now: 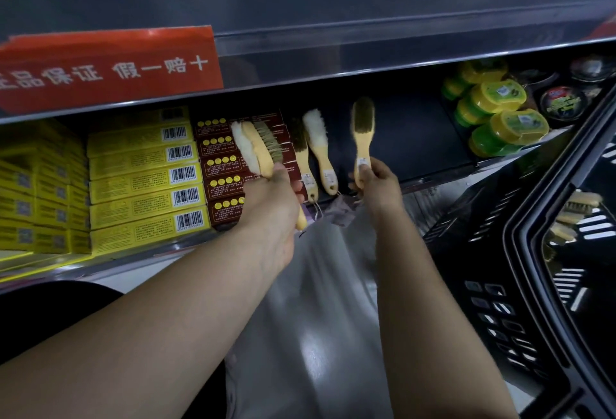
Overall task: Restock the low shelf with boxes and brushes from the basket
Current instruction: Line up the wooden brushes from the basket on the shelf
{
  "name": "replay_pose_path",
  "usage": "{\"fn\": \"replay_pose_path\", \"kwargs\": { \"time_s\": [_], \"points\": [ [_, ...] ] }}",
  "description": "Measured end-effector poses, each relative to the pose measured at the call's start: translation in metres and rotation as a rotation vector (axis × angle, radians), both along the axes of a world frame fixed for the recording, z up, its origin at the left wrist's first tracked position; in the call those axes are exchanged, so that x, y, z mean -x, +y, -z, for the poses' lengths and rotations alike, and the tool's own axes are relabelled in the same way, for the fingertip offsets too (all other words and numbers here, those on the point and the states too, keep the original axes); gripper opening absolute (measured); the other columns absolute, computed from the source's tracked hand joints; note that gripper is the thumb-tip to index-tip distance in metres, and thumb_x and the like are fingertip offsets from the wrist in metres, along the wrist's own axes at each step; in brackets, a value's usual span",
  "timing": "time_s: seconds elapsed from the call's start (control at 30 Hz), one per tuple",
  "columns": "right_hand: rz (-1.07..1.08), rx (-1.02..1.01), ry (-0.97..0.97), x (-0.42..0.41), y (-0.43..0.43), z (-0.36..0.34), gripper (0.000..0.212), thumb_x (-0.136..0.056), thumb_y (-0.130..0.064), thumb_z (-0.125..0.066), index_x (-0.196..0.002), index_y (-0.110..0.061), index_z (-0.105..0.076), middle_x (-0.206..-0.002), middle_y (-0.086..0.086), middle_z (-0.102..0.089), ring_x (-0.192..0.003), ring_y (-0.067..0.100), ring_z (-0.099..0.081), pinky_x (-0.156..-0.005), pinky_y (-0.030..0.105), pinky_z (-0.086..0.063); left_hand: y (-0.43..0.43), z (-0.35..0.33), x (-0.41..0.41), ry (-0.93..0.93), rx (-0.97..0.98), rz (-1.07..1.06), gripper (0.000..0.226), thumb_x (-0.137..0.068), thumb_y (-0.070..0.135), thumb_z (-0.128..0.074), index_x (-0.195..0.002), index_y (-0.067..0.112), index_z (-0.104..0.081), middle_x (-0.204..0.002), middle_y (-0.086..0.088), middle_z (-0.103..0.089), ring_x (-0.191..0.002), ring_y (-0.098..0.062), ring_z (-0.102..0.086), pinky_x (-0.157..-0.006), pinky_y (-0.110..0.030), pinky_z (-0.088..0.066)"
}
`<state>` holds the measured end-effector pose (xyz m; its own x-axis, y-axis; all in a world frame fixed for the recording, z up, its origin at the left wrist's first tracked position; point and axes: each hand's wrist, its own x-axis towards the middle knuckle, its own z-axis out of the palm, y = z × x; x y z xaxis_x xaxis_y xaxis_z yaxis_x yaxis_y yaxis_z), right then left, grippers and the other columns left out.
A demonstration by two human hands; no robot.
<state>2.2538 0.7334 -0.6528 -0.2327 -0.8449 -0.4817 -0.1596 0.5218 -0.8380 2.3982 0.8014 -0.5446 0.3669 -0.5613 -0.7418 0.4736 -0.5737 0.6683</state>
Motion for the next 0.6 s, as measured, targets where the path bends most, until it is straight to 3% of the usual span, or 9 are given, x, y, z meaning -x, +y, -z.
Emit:
{"fn": "replay_pose_path", "kwargs": {
  "time_s": [0.1,0.17,0.3,0.47,0.5,0.6],
  "points": [
    [-0.093,-0.104,0.192,-0.002,-0.016,0.017,0.027,-0.096,-0.030,-0.049,-0.109,-0.007,-0.054,-0.093,0.008,-0.062,-0.069,0.018,-0.060,-0.054,0.025,-0.043,-0.001,-0.001,0.002,0.049,0.009,0.008,0.026,-0.101,0.024,-0.039,-0.079,0.019,-0.050,-0.073,0.002,-0.059,-0.062,-0.009,-0.051,-0.054,-0.024,-0.040],
    [-0.169,-0.123,0.306,-0.004,-0.021,0.025,0.030,-0.093,-0.033,-0.054,-0.096,-0.004,-0.056,-0.085,0.012,-0.059,-0.072,0.024,-0.058,-0.058,0.028,-0.042,-0.001,-0.002,0.001,0.083,-0.003,0.004,0.025,-0.101,0.024,-0.039,-0.085,0.014,-0.055,-0.073,0.002,-0.058,-0.062,-0.009,-0.050,-0.055,-0.023,-0.041],
    [-0.271,-0.148,0.447,-0.003,-0.023,0.030,0.028,-0.090,-0.029,-0.061,-0.107,-0.007,-0.062,-0.101,0.014,-0.066,-0.094,0.029,-0.061,-0.072,0.030,-0.042,0.000,-0.004,-0.001,0.065,-0.054,0.038,0.030,-0.102,0.027,-0.037,-0.101,0.013,-0.063,-0.081,-0.002,-0.057,-0.065,-0.015,-0.051,-0.040,-0.024,-0.047],
    [-0.347,-0.133,0.559,-0.003,-0.023,0.027,0.023,-0.093,-0.018,-0.055,-0.112,-0.009,-0.064,-0.110,0.015,-0.066,-0.101,0.030,-0.059,-0.072,0.025,-0.038,0.000,-0.002,0.001,0.039,-0.019,0.034,0.031,-0.101,0.024,-0.039,-0.112,0.012,-0.064,-0.084,-0.002,-0.059,-0.068,-0.014,-0.053,-0.033,-0.019,-0.044],
    [-0.361,-0.135,0.569,-0.003,-0.024,0.026,0.023,-0.093,-0.016,-0.053,-0.113,-0.010,-0.064,-0.110,0.015,-0.066,-0.102,0.030,-0.059,-0.073,0.025,-0.038,0.000,-0.002,0.001,0.046,-0.012,0.036,0.030,-0.101,0.024,-0.040,-0.114,0.011,-0.063,-0.086,-0.003,-0.060,-0.069,-0.016,-0.054,-0.035,-0.023,-0.048],
    [-0.390,-0.142,0.587,-0.007,-0.024,0.025,0.027,-0.094,-0.013,-0.048,-0.118,-0.011,-0.061,-0.114,0.016,-0.064,-0.104,0.031,-0.058,-0.075,0.027,-0.041,0.000,0.001,0.002,0.041,-0.023,0.072,0.024,-0.099,0.022,-0.044,-0.109,0.011,-0.064,-0.088,-0.003,-0.061,-0.074,-0.017,-0.056,-0.064,-0.036,-0.057]
  ]
}}
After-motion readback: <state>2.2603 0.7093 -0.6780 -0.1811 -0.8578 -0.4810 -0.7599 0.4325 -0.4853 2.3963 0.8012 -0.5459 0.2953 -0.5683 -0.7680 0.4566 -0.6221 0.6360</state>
